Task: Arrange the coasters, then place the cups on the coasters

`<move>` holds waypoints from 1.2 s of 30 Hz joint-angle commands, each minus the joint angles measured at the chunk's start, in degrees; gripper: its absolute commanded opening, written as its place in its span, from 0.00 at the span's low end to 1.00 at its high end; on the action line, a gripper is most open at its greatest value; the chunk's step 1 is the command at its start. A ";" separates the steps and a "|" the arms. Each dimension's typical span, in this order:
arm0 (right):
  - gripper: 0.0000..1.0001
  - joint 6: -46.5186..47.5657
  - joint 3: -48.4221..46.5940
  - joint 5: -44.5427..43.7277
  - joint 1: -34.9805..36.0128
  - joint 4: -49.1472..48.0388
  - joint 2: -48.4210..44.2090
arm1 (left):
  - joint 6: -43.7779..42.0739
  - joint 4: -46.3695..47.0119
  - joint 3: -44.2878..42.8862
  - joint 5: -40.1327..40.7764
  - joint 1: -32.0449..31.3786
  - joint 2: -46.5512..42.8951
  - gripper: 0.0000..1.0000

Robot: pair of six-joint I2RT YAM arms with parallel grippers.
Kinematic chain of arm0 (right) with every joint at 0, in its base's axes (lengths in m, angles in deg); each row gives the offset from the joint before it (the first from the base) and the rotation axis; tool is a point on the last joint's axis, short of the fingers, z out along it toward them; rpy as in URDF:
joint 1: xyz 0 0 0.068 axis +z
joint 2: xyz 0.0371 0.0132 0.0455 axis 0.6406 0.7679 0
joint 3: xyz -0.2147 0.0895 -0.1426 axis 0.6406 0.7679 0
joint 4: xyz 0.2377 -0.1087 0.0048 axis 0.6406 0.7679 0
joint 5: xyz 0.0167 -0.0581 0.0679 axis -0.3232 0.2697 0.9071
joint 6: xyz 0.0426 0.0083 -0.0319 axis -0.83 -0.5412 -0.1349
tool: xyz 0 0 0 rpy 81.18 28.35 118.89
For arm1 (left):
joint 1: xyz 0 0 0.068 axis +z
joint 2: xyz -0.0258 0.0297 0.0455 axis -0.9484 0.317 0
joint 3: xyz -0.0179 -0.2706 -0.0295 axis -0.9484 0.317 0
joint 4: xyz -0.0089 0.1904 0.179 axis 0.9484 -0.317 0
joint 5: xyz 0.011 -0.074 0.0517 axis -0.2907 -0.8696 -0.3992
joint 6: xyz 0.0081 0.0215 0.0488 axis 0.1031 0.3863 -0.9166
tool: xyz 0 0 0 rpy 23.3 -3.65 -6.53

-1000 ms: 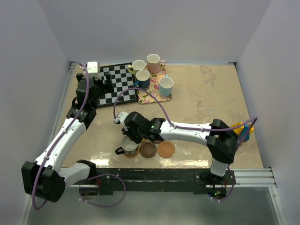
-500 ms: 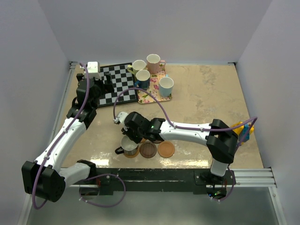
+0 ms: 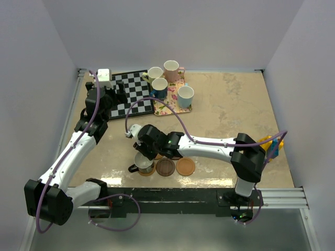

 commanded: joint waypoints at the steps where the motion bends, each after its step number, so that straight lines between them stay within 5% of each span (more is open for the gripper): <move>1: 0.31 0.58 -2.67 -1.59 0.30 -1.71 -0.75 | -0.41 2.19 0.04 -0.78 0.02 0.17 0.98; 7: 0.42 0.84 -2.67 -1.33 0.39 -1.71 -1.62 | -0.41 2.11 -0.05 -0.78 0.02 0.09 0.99; 12: 0.65 1.72 -2.76 0.60 0.39 -1.98 -4.17 | -0.41 2.11 0.03 -0.78 0.02 0.17 0.98; 23: 0.75 2.69 -5.83 0.35 -0.22 2.94 -13.22 | -0.41 2.19 -0.05 -0.69 0.02 0.26 0.98; 36: 0.75 -7.60 -17.77 -6.43 -27.19 3.57 -8.32 | -0.59 2.19 0.03 0.01 0.02 -0.35 0.99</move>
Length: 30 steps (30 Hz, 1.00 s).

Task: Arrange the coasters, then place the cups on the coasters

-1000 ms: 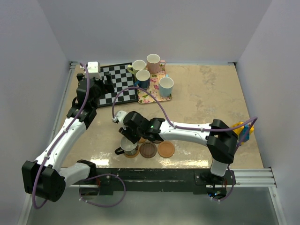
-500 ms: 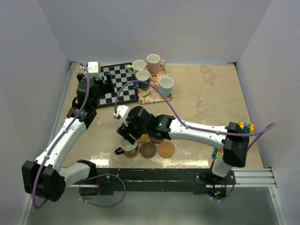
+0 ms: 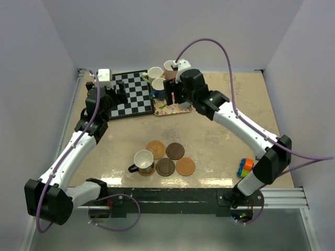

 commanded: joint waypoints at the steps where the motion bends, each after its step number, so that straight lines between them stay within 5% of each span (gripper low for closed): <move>1: 0.74 -2.35 -6.04 -3.67 -4.36 -1.20 5.54 | -0.50 2.19 0.04 0.12 0.02 -0.44 0.98; 11: 0.67 1.60 -23.09 -9.74 -8.68 -0.94 23.57 | -0.41 2.28 -0.05 -0.32 0.02 -0.35 0.99; 30: 0.55 14.87 -45.52 -3.86 -11.40 1.96 44.58 | -0.23 2.10 -0.32 -1.55 0.02 1.32 0.98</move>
